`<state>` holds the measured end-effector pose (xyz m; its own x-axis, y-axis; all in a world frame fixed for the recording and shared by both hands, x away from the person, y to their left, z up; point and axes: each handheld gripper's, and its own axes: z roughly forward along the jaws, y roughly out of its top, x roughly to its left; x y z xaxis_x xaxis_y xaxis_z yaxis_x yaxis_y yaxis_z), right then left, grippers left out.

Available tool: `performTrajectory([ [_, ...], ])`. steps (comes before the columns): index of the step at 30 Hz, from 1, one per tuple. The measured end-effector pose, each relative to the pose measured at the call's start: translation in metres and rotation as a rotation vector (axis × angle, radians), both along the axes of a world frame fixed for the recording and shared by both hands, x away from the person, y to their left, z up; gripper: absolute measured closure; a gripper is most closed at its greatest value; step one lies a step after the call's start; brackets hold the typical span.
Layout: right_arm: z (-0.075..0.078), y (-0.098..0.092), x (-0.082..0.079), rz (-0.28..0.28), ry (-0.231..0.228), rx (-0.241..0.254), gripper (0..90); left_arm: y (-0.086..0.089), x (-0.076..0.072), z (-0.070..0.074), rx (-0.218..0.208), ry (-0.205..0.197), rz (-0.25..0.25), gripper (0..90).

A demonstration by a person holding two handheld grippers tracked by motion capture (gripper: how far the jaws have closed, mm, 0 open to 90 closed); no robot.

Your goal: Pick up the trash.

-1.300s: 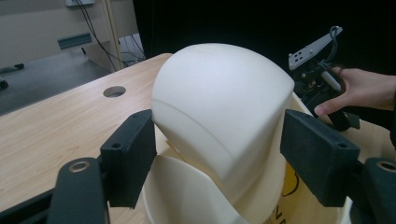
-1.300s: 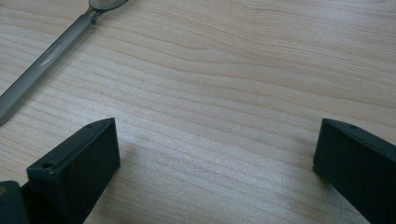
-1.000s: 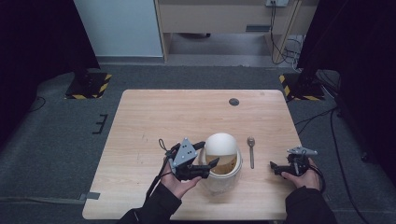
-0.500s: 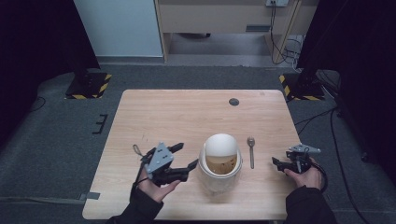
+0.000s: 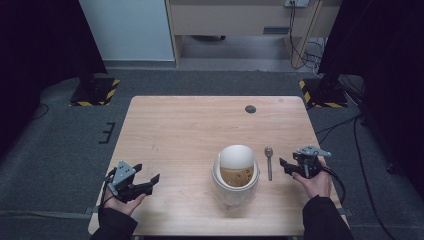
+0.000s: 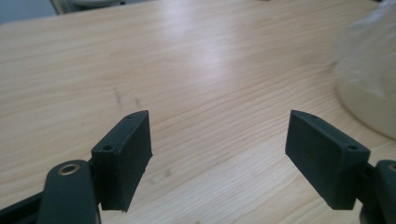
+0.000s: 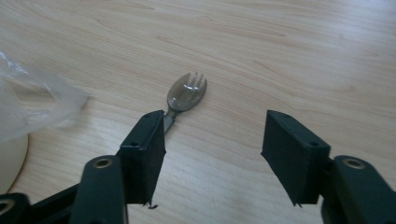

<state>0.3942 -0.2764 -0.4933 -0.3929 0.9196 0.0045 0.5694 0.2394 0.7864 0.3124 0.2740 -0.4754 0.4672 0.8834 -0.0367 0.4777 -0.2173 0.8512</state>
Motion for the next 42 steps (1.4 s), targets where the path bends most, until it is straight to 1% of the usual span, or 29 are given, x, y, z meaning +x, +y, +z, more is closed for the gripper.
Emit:
performTrajectory([
  [1,-0.001,0.009,0.005,0.008,0.008,-0.018,43.5,0.003,0.005,-0.006,0.010,0.023,0.011,21.7],
  [2,-0.003,0.014,0.007,0.014,0.016,-0.018,44.4,0.003,0.005,-0.006,0.010,0.023,0.011,21.7],
  [3,-0.003,0.014,0.007,0.014,0.016,-0.018,44.4,0.004,0.007,-0.008,0.010,0.032,0.016,21.7],
  [5,-0.007,0.022,0.012,0.019,0.030,0.011,47.4,0.005,0.010,-0.011,0.018,0.047,0.021,21.6],
  [7,-0.012,0.029,0.016,0.009,0.052,0.013,50.0,0.006,0.010,-0.013,0.017,0.058,0.022,21.5],
  [9,-0.017,0.032,0.020,0.001,0.072,-0.002,52.6,0.005,0.010,-0.013,0.013,0.060,0.019,21.5],
  [11,-0.021,0.036,0.021,-0.002,0.082,-0.014,55.8,0.004,0.011,-0.014,0.010,0.061,0.019,21.5],
  [15,-0.025,0.039,0.020,0.012,0.085,-0.029,57.6,0.002,0.011,-0.015,0.011,0.071,0.013,21.5],
  [16,-0.029,0.041,0.020,0.024,0.102,-0.056,58.3,0.002,0.011,-0.015,0.012,0.074,0.011,21.5],
  [17,-0.030,0.042,0.020,0.026,0.109,-0.067,58.9,0.001,0.010,-0.016,0.013,0.076,0.010,21.5],
  [18,-0.030,0.042,0.020,0.026,0.109,-0.067,58.9,0.001,0.010,-0.016,0.014,0.078,0.007,21.5],
  [19,-0.032,0.043,0.019,0.034,0.120,-0.086,61.1,0.000,0.010,-0.016,0.015,0.079,0.006,21.5],
  [21,-0.033,0.044,0.019,0.032,0.112,-0.084,62.7,0.000,0.009,-0.016,0.011,0.079,0.004,21.5],
  [23,-0.033,0.044,0.018,0.043,0.104,-0.080,71.2,0.000,0.010,-0.016,0.010,0.082,0.004,21.4],
  [24,-0.033,0.044,0.018,0.043,0.104,-0.080,71.2,0.000,0.010,-0.016,0.011,0.083,0.005,21.4],
  [25,-0.033,0.044,0.018,0.046,0.105,-0.080,73.8,0.000,0.010,-0.016,0.011,0.085,0.005,21.5],
  [26,-0.033,0.043,0.018,0.043,0.111,-0.080,79.7,0.000,0.010,-0.016,0.010,0.085,0.004,21.5],
  [28,-0.033,0.041,0.018,0.042,0.112,-0.074,79.9,0.000,0.010,-0.016,0.008,0.083,0.003,21.5],
  [29,-0.033,0.039,0.018,0.035,0.115,-0.062,79.9,0.000,0.010,-0.016,0.008,0.083,0.003,21.5],
  [31,-0.032,0.035,0.018,0.024,0.118,-0.068,80.0,0.000,0.010,-0.016,0.008,0.084,0.001,21.5],
  [33,-0.031,0.031,0.018,0.013,0.118,-0.058,80.0,0.000,0.010,-0.016,0.007,0.083,-0.001,21.5],
  [35,-0.029,0.027,0.019,0.012,0.102,-0.046,80.0,0.000,0.009,-0.016,0.006,0.081,-0.002,21.5],
  [36,-0.024,0.025,0.018,0.005,0.084,-0.015,80.0,0.000,0.009,-0.016,0.005,0.080,-0.001,21.5],
  [37,-0.024,0.025,0.018,0.005,0.084,-0.015,80.0,0.001,0.009,-0.015,0.004,0.079,-0.002,21.5],
  [38,-0.022,0.024,0.018,0.002,0.072,-0.006,80.0,0.001,0.009,-0.015,0.004,0.077,-0.002,21.5],
  [39,-0.019,0.022,0.017,-0.001,0.055,0.011,80.0,0.001,0.009,-0.015,0.003,0.077,-0.003,21.5],
  [40,-0.013,0.017,0.016,-0.007,0.026,0.039,80.0,0.001,0.009,-0.015,0.002,0.076,-0.002,21.5],
  [41,-0.013,0.017,0.016,-0.007,0.026,0.039,80.0,0.001,0.009,-0.015,0.002,0.075,-0.003,21.5],
  [42,-0.010,0.015,0.016,-0.012,0.018,0.053,80.0,0.001,0.009,-0.015,0.001,0.076,-0.003,21.5],
])
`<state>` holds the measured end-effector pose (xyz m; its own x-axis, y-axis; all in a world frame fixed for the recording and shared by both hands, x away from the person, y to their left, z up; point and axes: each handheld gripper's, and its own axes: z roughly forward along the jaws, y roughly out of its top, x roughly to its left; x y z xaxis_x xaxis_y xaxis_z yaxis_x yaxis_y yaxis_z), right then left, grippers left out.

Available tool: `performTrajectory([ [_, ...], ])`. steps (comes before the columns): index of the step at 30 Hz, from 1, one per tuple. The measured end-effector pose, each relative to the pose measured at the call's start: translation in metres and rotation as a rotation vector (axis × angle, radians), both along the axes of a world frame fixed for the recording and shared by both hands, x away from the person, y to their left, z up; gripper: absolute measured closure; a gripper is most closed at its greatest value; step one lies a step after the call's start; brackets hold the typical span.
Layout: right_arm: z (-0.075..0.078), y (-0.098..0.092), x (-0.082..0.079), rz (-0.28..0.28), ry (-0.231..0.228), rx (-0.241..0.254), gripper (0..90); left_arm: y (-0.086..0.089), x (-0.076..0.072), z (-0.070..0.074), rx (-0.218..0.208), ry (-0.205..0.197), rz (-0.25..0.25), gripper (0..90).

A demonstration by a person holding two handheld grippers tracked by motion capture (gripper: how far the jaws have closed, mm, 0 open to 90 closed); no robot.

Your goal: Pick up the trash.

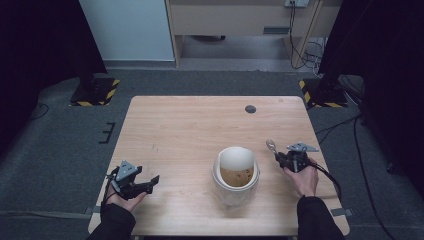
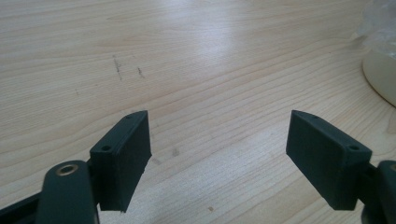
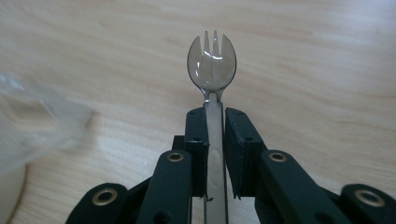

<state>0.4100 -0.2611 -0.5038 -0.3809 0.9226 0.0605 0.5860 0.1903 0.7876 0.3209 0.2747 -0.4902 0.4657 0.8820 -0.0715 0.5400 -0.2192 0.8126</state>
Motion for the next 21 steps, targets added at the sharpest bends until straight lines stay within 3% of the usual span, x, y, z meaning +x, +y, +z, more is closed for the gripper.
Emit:
performTrajectory([
  [1,0.008,-0.005,-0.002,-0.007,-0.035,0.026,80.0,0.000,0.000,0.000,0.000,0.000,-0.001,21.5],
  [4,0.017,-0.010,-0.005,-0.011,-0.073,0.036,80.0,0.000,0.000,0.000,-0.002,0.001,-0.002,21.5],
  [10,0.031,-0.017,-0.010,-0.018,-0.126,0.078,80.0,0.000,0.000,0.000,-0.013,-0.007,-0.003,21.5],
  [13,0.037,-0.019,-0.013,-0.016,-0.148,0.095,80.0,0.001,-0.001,0.002,-0.023,-0.025,-0.005,21.5],
  [17,0.051,-0.021,-0.019,-0.003,-0.206,0.128,80.0,0.001,-0.003,0.007,-0.045,-0.058,-0.004,21.5],
  [19,0.065,-0.022,-0.025,0.019,-0.258,0.148,80.0,0.000,-0.004,0.012,-0.066,-0.079,-0.005,21.5],
  [21,0.068,-0.021,-0.027,0.023,-0.270,0.160,80.0,0.000,-0.005,0.014,-0.071,-0.088,-0.006,21.4],
])
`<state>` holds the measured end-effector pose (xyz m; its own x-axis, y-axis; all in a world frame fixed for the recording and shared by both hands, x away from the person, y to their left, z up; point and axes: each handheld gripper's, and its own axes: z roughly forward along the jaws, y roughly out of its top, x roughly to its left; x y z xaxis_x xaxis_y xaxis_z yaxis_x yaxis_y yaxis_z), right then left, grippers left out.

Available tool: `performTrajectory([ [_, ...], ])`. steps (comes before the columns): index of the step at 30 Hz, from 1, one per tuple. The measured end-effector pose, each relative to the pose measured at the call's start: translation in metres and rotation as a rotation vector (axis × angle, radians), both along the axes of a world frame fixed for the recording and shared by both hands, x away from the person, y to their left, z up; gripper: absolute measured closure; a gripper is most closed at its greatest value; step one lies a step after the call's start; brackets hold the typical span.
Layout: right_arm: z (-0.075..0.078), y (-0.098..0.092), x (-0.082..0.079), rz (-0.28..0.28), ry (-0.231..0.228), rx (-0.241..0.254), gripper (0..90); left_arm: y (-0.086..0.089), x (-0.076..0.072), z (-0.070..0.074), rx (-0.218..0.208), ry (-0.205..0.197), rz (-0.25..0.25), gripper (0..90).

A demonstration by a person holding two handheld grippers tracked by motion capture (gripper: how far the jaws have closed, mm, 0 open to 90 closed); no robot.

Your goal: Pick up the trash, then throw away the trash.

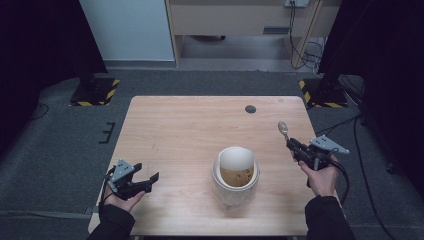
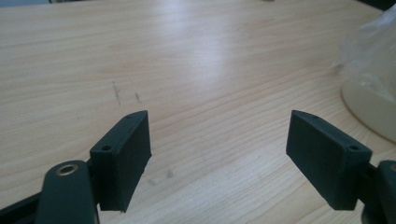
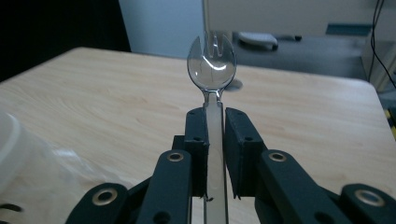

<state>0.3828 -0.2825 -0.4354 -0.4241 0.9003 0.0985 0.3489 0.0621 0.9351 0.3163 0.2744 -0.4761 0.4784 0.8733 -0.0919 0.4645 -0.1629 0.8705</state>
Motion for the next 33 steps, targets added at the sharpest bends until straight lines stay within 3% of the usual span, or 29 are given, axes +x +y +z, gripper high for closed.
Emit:
performTrajectory([
  [5,0.017,0.002,-0.007,0.039,-0.064,0.027,80.0,-0.005,-0.002,0.015,-0.033,-0.063,-0.009,21.1],
  [6,0.023,0.003,-0.009,0.055,-0.086,0.041,80.0,-0.008,-0.004,0.023,-0.050,-0.093,-0.015,20.9],
  [7,0.027,0.004,-0.011,0.063,-0.093,0.042,80.0,-0.008,-0.004,0.023,-0.050,-0.093,-0.015,20.8],
  [12,0.039,0.007,-0.017,0.093,-0.134,0.053,80.0,-0.015,-0.007,0.046,-0.104,-0.172,-0.026,20.7],
  [13,0.047,0.009,-0.022,0.106,-0.159,0.085,80.0,-0.018,-0.007,0.053,-0.116,-0.192,-0.028,20.7],
  [16,0.054,0.011,-0.027,0.131,-0.189,0.109,80.0,-0.026,-0.005,0.066,-0.147,-0.222,-0.040,20.7],
  [19,0.063,0.018,-0.036,0.197,-0.227,0.144,80.0,-0.046,-0.005,0.084,-0.161,-0.258,-0.095,21.8],
  [21,0.067,0.022,-0.040,0.226,-0.238,0.167,80.0,-0.051,-0.005,0.088,-0.164,-0.268,-0.107,22.1],
  [26,0.074,0.028,-0.048,0.270,-0.268,0.189,80.0,-0.080,-0.005,0.107,-0.197,-0.314,-0.170,23.5],
  [33,0.076,0.041,-0.058,0.340,-0.281,0.199,80.0,-0.117,-0.001,0.124,-0.236,-0.328,-0.238,26.3],
])
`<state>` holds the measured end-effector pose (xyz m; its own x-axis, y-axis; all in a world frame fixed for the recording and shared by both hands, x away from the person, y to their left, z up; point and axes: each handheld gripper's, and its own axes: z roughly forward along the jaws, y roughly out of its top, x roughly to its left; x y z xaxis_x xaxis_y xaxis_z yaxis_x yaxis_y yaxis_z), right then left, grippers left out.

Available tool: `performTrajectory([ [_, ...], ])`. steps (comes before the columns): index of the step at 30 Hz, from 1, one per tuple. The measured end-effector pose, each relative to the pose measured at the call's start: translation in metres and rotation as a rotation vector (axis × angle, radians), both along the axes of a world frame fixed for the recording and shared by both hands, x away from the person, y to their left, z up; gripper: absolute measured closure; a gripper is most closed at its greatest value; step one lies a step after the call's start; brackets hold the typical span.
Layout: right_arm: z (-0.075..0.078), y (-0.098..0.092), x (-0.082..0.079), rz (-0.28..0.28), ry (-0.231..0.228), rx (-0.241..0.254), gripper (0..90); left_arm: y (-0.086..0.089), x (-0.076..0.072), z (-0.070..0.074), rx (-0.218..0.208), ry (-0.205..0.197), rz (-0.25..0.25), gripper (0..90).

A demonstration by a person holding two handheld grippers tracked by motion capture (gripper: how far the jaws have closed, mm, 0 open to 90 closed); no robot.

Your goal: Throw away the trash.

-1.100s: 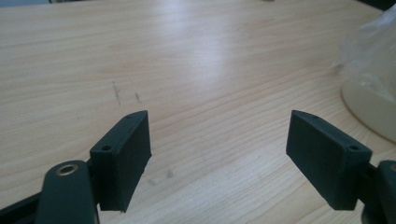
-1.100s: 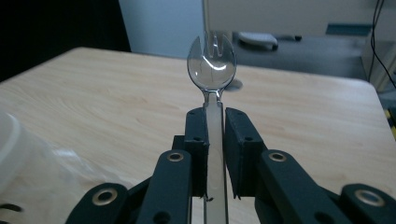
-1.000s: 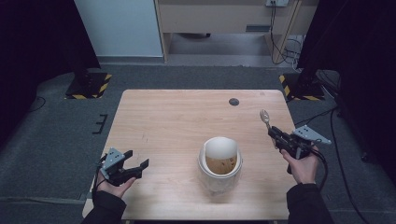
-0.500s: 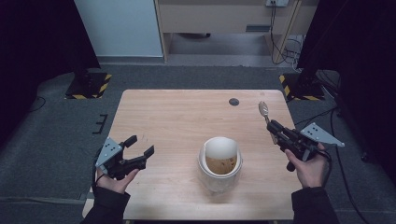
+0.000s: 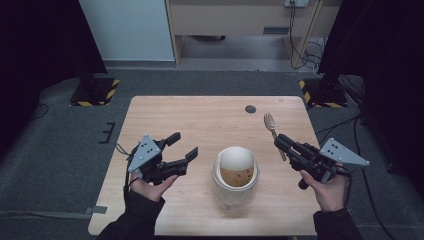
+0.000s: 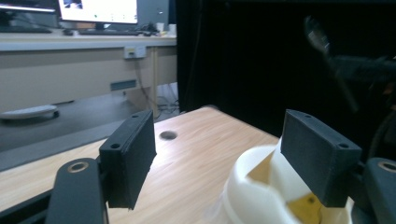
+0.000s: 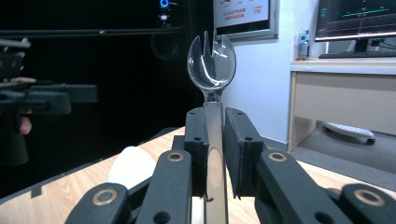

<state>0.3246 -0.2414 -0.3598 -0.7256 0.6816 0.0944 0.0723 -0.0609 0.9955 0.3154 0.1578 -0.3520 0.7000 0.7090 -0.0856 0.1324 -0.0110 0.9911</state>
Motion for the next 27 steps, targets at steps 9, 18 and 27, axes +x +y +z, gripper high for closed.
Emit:
performTrajectory([
  [9,-0.004,0.019,-0.009,0.066,0.002,-0.018,80.0,-0.042,0.008,0.013,-0.055,0.008,-0.057,30.5],
  [18,-0.009,0.031,-0.013,0.124,0.019,-0.026,80.0,-0.077,0.012,0.020,-0.069,0.011,-0.116,33.7],
  [27,-0.013,0.038,-0.014,0.162,0.031,-0.019,80.0,-0.100,0.019,0.017,-0.095,0.070,-0.158,43.5],
])
